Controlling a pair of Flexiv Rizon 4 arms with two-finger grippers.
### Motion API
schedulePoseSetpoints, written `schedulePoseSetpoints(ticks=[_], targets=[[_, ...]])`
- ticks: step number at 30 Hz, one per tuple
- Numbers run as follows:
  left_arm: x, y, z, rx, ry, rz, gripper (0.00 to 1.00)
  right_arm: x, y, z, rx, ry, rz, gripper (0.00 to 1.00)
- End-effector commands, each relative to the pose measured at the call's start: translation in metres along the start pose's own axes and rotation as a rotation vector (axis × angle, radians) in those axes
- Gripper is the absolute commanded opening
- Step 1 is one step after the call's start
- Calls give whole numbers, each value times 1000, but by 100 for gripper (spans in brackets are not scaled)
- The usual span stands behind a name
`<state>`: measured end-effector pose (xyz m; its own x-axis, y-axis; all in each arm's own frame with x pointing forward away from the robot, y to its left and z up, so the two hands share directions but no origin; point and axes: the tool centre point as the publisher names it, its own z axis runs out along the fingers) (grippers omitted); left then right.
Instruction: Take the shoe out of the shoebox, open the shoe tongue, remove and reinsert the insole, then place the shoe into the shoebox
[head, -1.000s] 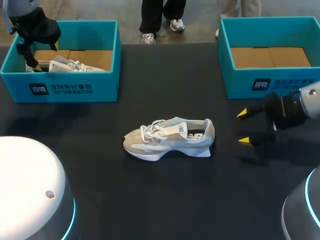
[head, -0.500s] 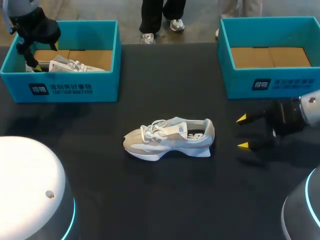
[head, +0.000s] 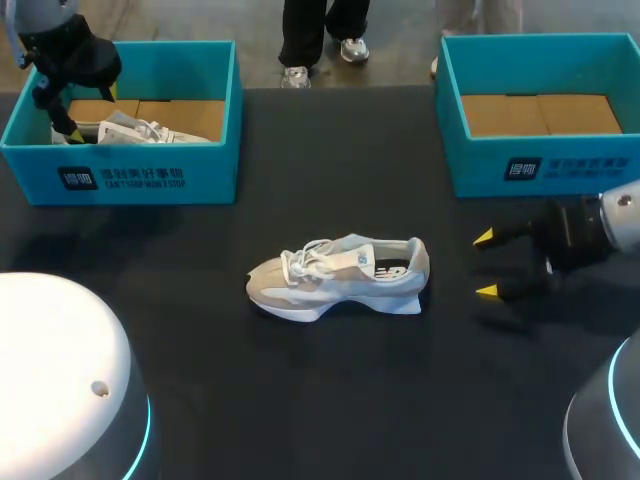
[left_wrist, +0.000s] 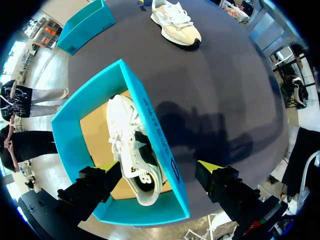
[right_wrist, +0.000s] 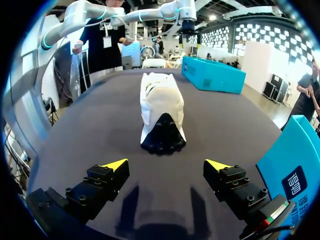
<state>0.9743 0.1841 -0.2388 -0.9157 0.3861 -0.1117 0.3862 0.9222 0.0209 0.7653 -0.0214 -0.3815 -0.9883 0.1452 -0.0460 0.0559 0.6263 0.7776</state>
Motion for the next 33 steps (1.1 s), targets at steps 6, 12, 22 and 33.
schedulePoseSetpoints(ticks=[6, 12, 22, 33], targets=[[2, 0, 0, -2, -3, 0, 100, 0, 0, 1, 2, -1, 0, 100], [2, 0, 0, -2, -3, 0, 100, -2, 4, 8, 6, -5, 6, 100], [2, 0, 0, -2, -3, 0, 100, -5, 14, 31, -6, 8, 4, 100], [2, 0, 0, -2, -3, 0, 100, -3, 35, 58, -19, 16, 38, 100]])
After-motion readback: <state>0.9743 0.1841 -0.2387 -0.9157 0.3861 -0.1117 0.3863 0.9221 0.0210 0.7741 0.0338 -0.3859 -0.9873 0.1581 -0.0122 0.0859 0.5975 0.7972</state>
